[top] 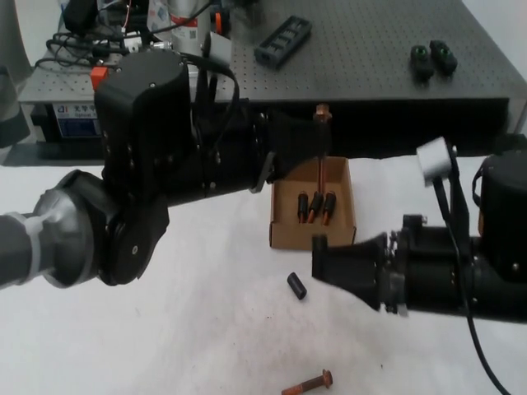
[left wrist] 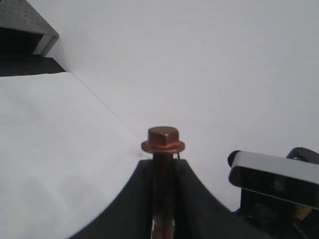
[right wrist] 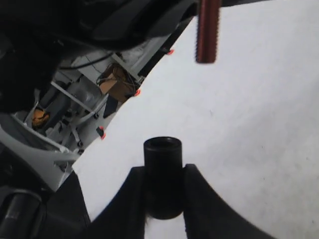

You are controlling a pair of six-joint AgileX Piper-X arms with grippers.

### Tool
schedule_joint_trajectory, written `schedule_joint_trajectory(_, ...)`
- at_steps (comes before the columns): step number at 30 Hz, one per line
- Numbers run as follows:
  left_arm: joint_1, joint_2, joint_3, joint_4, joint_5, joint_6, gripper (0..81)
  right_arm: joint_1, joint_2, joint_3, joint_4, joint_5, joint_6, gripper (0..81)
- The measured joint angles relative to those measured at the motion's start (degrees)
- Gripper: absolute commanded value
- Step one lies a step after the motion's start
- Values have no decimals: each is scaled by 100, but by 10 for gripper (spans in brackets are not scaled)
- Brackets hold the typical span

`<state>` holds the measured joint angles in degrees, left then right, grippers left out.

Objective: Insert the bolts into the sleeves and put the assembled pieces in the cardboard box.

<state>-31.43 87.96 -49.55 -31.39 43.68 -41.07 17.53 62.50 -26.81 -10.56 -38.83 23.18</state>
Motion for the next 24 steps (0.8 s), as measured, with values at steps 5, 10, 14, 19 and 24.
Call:
schedule_joint_trajectory(5, 0, 0, 0, -48, 215, -56, 6, -1, 132, 0, -483, 446, 143, 13)
schedule_joint_trajectory(10, 0, 0, 0, -63, 383, -56, 6, -1, 132, 0, -721, 621, 143, 13)
schedule_joint_trajectory(14, 7, 0, 34, -63, 420, -56, 6, 4, 142, 0, -943, 715, 143, 13)
schedule_joint_trajectory(19, 7, 0, 46, -63, 419, -56, 6, 4, 146, 0, -976, 762, 143, 13)
schedule_joint_trajectory(24, 7, 0, 46, -77, 502, -56, 95, 18, 146, 0, -1071, 837, 143, 13)
